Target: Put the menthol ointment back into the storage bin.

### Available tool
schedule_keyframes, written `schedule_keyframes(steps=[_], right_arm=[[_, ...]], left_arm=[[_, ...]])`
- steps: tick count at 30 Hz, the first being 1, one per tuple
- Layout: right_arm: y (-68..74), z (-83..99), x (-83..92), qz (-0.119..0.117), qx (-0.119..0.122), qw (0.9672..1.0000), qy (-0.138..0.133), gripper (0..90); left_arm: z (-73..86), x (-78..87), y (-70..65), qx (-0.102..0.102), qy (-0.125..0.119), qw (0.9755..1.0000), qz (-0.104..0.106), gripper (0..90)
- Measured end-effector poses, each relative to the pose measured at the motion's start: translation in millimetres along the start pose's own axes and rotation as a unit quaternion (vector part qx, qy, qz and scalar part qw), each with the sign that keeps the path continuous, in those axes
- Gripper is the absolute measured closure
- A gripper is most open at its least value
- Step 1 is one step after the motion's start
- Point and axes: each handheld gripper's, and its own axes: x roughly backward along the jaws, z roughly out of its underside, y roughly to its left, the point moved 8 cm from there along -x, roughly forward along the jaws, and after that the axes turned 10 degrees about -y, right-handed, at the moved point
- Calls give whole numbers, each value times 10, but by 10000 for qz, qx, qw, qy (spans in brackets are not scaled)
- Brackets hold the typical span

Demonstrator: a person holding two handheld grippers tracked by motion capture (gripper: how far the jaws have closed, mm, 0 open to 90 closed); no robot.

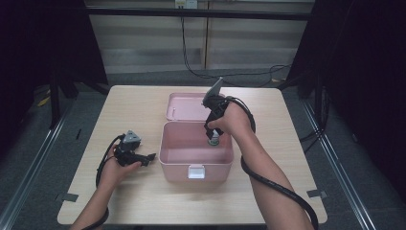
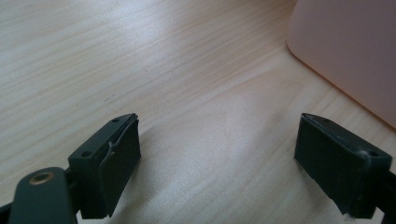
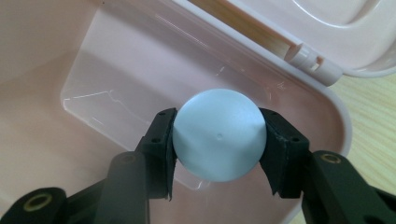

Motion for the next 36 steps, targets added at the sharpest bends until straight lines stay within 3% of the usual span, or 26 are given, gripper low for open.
schedule_keyframes(steps=[21,36], right_arm=[[26,-14,-197,134,-301,9995,3,511],[30,-27,-316,198,-387,9990,-56,511]], left_arm=[[0,0,0,-5,-1,10000,8,139],[0,-2,2,-7,-11,10000,28,140]])
